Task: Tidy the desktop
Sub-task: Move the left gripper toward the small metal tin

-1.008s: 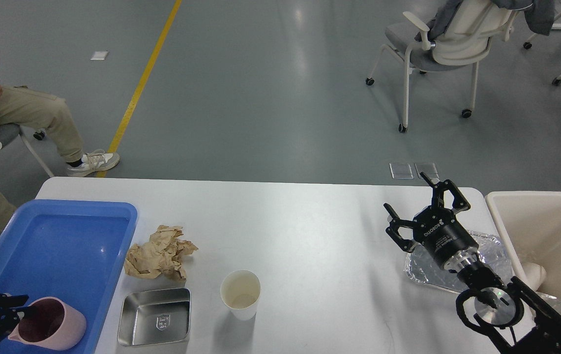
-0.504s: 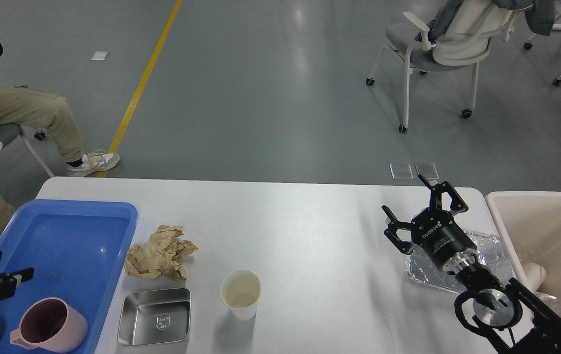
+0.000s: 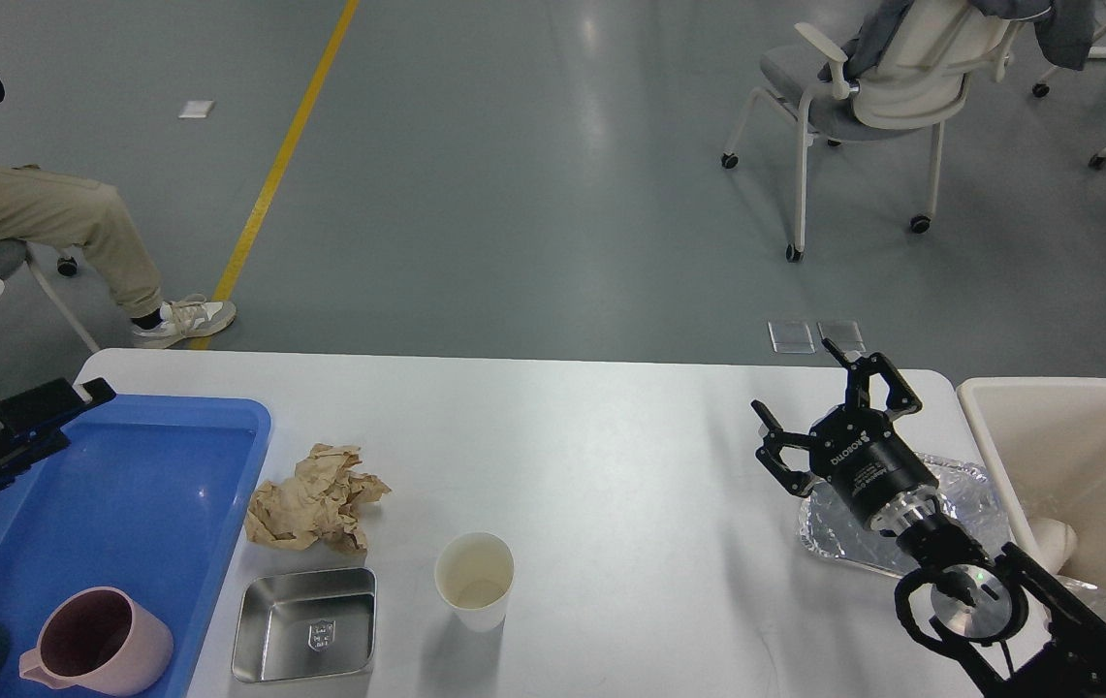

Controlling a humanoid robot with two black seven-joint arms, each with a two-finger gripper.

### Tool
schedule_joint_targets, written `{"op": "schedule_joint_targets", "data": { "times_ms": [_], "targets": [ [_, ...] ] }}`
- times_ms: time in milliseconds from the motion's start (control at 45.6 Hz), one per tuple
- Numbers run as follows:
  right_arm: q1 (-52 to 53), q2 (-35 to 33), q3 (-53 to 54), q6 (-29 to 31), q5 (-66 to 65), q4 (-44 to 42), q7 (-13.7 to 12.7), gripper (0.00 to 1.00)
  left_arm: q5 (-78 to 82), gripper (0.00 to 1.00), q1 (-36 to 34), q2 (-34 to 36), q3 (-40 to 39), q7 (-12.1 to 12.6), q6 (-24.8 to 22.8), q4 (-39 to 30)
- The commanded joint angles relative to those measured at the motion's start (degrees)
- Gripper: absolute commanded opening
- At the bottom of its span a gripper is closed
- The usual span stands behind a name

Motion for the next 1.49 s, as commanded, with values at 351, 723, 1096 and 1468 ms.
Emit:
{"op": "schedule_joint_targets", "data": {
  "times_ms": [351,723,1096,1468],
  "targets": [
    [-0.7,0.3,-0.2,-0.1,-0.7,0.2,0.0,1.0,-9.3,0.96,11.5,12.1,1.1,0.5,10.3,-21.4],
    [-0.8,1.4,-0.4,-0.3,-2.5,0.2,0.0,1.0,-22.0,0.96,18.0,21.2,1.3,0.4,9.1,-21.0],
    [-1.5,2.1,-0.4,-1.1,-3.2,0.3,0.0,1.0,-31.1,0.97,17.4,22.7,0.7,0.7,3.5,-19.5],
    [-2.1,2.1,-0.3,-1.5,-3.2,1.3,0.0,1.0,-21.8,0.97,10.9,20.3,-2.8,8.5,-7.9,-15.0]
  ]
}}
